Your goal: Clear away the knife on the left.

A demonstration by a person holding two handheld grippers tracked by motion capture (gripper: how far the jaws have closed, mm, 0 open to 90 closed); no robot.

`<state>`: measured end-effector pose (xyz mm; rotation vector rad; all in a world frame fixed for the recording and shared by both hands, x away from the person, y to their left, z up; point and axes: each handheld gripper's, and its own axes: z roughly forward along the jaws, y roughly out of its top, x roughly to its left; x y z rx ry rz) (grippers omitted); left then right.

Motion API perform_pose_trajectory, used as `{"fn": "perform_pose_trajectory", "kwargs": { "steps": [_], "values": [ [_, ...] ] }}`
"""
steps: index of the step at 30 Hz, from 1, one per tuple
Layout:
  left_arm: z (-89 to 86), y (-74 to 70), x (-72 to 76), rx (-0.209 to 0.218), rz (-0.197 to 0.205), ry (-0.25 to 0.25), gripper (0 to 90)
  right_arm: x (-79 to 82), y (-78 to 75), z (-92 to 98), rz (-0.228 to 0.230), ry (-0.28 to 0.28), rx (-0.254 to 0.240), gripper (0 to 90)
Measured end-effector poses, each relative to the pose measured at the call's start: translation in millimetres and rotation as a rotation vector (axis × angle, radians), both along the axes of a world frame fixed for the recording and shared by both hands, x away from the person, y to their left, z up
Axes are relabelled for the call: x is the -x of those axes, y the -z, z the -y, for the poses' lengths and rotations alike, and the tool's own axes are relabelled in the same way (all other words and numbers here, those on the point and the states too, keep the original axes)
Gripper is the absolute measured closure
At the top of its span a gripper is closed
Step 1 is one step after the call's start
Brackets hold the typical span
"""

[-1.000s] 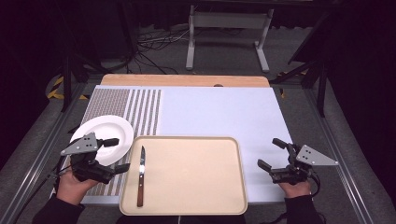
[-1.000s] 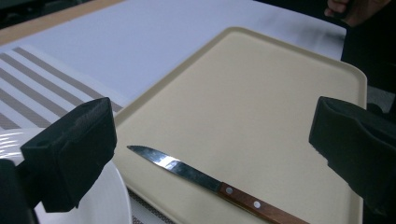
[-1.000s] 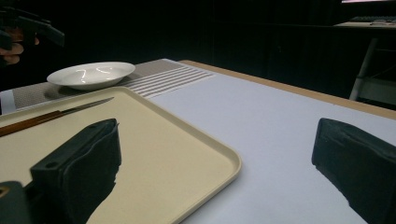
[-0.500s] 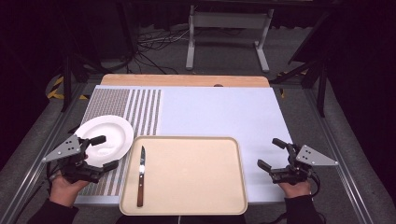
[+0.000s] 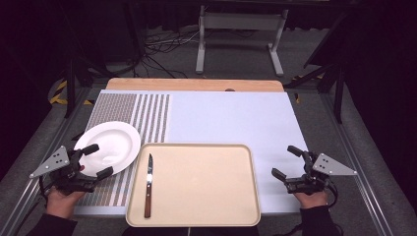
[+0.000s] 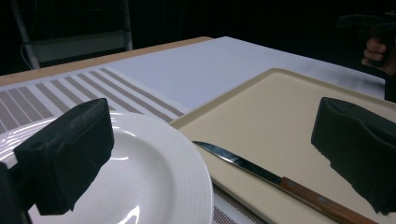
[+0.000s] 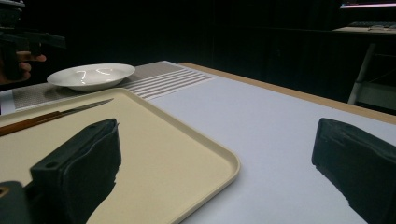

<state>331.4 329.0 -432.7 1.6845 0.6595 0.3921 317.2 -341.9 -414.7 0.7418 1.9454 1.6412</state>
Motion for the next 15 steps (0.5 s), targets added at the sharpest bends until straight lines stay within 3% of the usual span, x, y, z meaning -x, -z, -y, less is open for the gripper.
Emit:
{"fn": "perform_pose_trajectory", "kwargs": {
  "steps": [7, 15],
  "values": [
    [-14.7, 10.8, 4.0, -0.014, 0.010, -0.026, 0.3, -0.2, 1.0, 0.3, 0.010, 0.002, 0.006, 2.1],
    [-23.7, 19.0, 8.4, 0.004, 0.014, -0.047, 0.3, -1.3, 4.6, 0.9, -0.001, 0.007, 0.006, 2.0]
  ]
}}
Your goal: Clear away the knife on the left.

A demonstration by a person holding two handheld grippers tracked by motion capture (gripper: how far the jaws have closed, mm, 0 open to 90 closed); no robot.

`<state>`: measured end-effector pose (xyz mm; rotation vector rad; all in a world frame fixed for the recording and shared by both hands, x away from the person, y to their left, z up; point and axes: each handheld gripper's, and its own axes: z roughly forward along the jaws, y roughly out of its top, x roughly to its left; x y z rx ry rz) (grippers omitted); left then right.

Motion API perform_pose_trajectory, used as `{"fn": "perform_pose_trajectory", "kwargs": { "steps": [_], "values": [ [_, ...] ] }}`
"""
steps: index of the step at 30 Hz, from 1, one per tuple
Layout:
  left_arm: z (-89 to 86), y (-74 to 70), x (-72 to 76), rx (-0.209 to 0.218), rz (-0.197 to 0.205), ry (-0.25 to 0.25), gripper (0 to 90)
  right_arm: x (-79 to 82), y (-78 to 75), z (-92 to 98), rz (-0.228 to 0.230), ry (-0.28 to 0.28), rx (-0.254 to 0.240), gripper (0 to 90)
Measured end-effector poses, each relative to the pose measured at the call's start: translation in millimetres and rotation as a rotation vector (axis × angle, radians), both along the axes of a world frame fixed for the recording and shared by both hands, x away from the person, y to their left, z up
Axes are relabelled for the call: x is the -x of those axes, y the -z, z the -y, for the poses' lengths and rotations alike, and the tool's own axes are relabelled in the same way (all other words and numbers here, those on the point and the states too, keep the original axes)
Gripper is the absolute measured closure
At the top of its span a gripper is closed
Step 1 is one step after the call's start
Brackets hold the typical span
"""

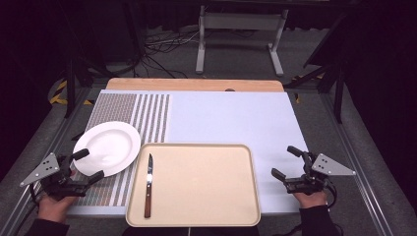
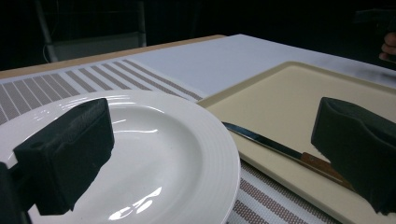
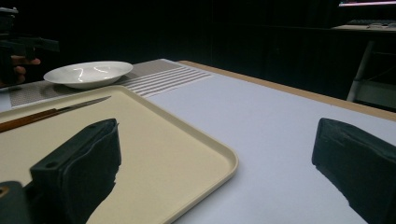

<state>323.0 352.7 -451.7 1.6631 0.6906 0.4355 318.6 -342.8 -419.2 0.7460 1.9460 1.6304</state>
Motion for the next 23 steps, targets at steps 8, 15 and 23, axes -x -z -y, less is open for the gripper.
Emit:
{"fn": "perform_pose_trajectory", "kwargs": {
  "steps": [8, 15, 23],
  "values": [
    [4.7, 7.9, -2.5, -0.017, -0.034, 0.015, 0.3, -2.1, 4.3, 0.6, -0.021, 0.001, -0.001, 2.0],
    [4.5, 8.4, -3.2, -0.008, -0.046, 0.022, 0.3, -1.5, 4.1, 1.1, -0.015, 0.003, -0.006, 2.1],
    [3.8, 8.4, -2.7, 0.012, -0.043, 0.009, 0.3, -1.5, 4.0, 0.5, -0.017, 0.002, -0.007, 2.0]
  ]
}}
